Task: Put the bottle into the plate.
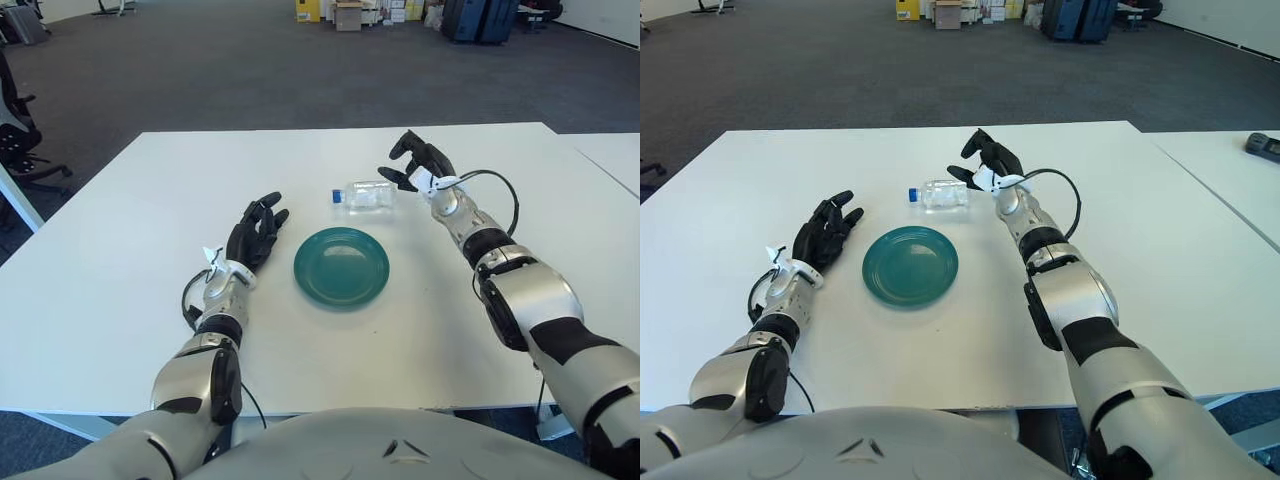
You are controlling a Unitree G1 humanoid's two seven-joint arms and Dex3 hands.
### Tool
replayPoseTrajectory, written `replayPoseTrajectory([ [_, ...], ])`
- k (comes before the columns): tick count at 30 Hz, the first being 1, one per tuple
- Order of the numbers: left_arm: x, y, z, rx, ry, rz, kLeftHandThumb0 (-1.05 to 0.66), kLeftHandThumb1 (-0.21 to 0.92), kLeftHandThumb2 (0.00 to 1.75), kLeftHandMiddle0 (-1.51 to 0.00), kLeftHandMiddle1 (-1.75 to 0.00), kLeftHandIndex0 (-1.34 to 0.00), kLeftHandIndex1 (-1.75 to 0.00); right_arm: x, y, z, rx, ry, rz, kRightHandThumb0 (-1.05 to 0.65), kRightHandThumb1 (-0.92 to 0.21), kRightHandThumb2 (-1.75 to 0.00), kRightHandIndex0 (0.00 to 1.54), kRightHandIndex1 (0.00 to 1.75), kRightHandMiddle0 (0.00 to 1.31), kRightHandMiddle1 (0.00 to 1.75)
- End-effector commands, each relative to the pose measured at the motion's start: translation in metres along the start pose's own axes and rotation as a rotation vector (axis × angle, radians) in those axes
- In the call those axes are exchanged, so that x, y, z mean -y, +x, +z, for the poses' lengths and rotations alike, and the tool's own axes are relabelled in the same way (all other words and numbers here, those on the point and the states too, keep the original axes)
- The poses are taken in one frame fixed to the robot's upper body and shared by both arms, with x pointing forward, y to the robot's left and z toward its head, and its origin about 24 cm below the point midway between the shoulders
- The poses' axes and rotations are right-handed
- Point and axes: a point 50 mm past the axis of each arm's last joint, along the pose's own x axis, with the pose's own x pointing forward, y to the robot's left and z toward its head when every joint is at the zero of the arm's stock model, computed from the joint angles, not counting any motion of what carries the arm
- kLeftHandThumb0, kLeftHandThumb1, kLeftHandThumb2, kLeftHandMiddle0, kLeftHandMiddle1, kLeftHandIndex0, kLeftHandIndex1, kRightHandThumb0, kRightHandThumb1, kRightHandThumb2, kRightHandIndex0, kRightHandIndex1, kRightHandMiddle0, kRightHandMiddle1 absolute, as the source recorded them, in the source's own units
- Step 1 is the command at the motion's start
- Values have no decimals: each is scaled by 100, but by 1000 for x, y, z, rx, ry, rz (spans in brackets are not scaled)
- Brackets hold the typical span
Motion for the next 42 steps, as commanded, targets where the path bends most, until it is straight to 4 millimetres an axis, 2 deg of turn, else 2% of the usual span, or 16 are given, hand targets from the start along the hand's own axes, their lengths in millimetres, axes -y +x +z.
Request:
replayPoseTrajectory([
  [1, -2, -9, -16, -76, -26, 29, -62, 92, 61, -54, -68, -17, -96, -1, 10, 21, 67, -80, -8, -1, -92, -45, 24, 160, 23, 161],
  [2, -2, -9, -16, -76, -26, 29, -62, 92, 61, -54, -68, -18, -96, -2, 11, 25, 75, -96, -5, -13, -92, -47, 31, 145, 21, 166],
  [4, -2, -9, -16, -75, -26, 29, -62, 92, 61, -53, -68, -18, -96, -3, 13, 29, 84, -122, 3, -24, -92, -49, 37, 131, 20, 170],
  [7, -2, -10, -16, -70, -26, 28, -62, 92, 61, -54, -68, -18, -96, -9, 16, 35, 95, -195, 41, -32, -92, -51, 41, 117, 19, 173],
  [8, -2, -10, -16, -69, -26, 28, -62, 92, 61, -54, -68, -18, -96, -10, 16, 36, 96, -213, 52, -44, -92, -53, 41, 113, 14, 158],
  [12, -1, -10, -17, -64, -25, 27, -61, 92, 61, -53, -68, -18, -95, -17, 13, 33, 103, -283, 99, -64, -92, -56, 39, 103, 7, 130],
  [21, -1, -15, -17, -41, -19, 38, -61, 92, 61, -53, -68, -18, -95, -39, 0, 22, 108, -411, 194, -77, -92, -59, 34, 93, 1, 116],
  [27, -1, -18, -17, -23, -22, 41, -61, 92, 62, -54, -68, -18, -94, -54, -8, 16, 66, -425, 262, -81, -92, -60, 33, 67, 0, 99],
  [29, -2, -18, -16, -18, -23, 42, -60, 92, 62, -53, -68, -18, -94, -59, -12, 12, 46, -423, 288, -83, -92, -63, 33, 41, 0, 90],
  [33, -1, -20, -16, -9, -22, 41, -61, 92, 62, -53, -68, -17, -94, -68, -20, 5, 10, -422, 352, -87, -92, -69, 31, 14, 0, 76],
  [37, -1, -22, -15, -3, -24, 37, -62, 92, 62, -53, -69, -17, -94, -74, -27, -3, -17, -437, 412, -90, -92, -78, 23, 4, 0, 58],
  [38, -1, -22, -15, -2, -24, 35, -63, 92, 62, -53, -69, -17, -94, -76, -29, -6, -23, -447, 429, -90, -92, -78, 22, 3, 0, 57],
  [42, -1, -24, -14, 4, -26, 31, -64, 92, 63, -53, -69, -17, -94, -80, -34, -13, -43, -486, 494, -95, -92, -87, 9, 1, 0, 32],
])
